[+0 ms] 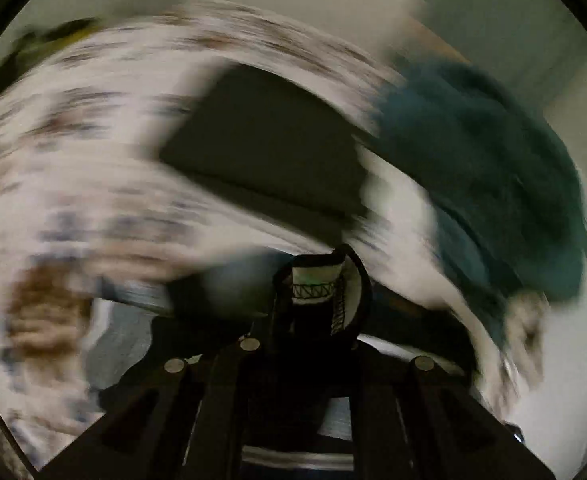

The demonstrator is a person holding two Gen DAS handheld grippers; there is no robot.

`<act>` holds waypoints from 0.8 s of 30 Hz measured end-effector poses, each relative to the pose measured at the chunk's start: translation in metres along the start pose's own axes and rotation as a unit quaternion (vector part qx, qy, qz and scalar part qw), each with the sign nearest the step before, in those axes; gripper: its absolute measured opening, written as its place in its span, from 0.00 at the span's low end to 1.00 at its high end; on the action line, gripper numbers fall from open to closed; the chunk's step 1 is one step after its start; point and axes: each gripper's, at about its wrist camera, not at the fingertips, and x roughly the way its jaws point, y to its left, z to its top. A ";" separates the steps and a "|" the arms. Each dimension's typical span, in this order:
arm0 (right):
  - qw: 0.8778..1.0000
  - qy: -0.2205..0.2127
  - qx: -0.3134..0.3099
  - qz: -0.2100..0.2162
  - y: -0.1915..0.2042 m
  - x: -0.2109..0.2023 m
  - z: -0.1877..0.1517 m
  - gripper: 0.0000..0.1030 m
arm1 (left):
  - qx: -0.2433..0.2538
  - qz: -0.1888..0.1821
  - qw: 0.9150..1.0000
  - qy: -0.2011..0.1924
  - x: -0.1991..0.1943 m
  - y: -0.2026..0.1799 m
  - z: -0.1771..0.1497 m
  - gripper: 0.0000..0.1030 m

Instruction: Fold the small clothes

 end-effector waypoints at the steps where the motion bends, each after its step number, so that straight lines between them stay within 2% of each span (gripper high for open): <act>1: 1.000 0.000 0.006 -0.002 -0.019 -0.003 0.009 0.74 | 0.027 -0.015 0.999 0.013 0.013 -0.037 -0.008 0.06; 2: 1.000 0.001 0.011 -0.005 -0.023 -0.010 0.018 0.74 | 0.061 -0.030 0.997 0.030 0.027 -0.077 -0.021 0.07; 5: 0.999 0.005 0.030 -0.011 -0.069 -0.008 0.026 0.74 | 0.130 -0.062 0.987 0.075 0.062 -0.164 -0.062 0.07; 9: 0.999 0.014 0.035 -0.011 -0.118 -0.011 0.023 0.74 | 0.169 -0.074 0.971 0.151 0.103 -0.212 -0.097 0.11; 11: 0.999 0.020 0.037 0.008 -0.153 -0.021 0.022 0.74 | 0.178 -0.071 0.966 0.172 0.110 -0.217 -0.104 0.32; 12: 0.999 0.020 0.036 0.018 -0.167 -0.025 0.022 0.74 | 0.177 -0.070 0.966 0.174 0.108 -0.218 -0.104 0.63; 13: 0.999 0.021 0.035 0.030 -0.179 -0.029 0.022 0.74 | 0.169 -0.069 0.968 0.172 0.103 -0.210 -0.101 0.89; 15: 0.998 0.021 0.040 0.053 -0.180 -0.024 0.034 0.74 | 0.150 -0.074 0.972 0.164 0.091 -0.195 -0.090 0.91; 17: 0.996 0.019 0.046 0.076 -0.201 -0.037 0.037 0.74 | 0.130 -0.064 0.979 0.142 0.073 -0.163 -0.072 0.91; 20: 0.992 0.008 0.052 0.114 -0.214 -0.051 0.053 0.74 | 0.094 0.000 0.991 0.098 0.045 -0.094 -0.042 0.91; 21: 0.990 0.004 0.051 0.130 -0.214 -0.057 0.058 0.74 | 0.078 0.036 0.993 0.086 0.036 -0.063 -0.032 0.91; 24: 0.986 -0.004 0.042 0.164 -0.192 -0.069 0.067 0.74 | 0.051 0.114 0.989 0.073 0.032 0.001 -0.016 0.91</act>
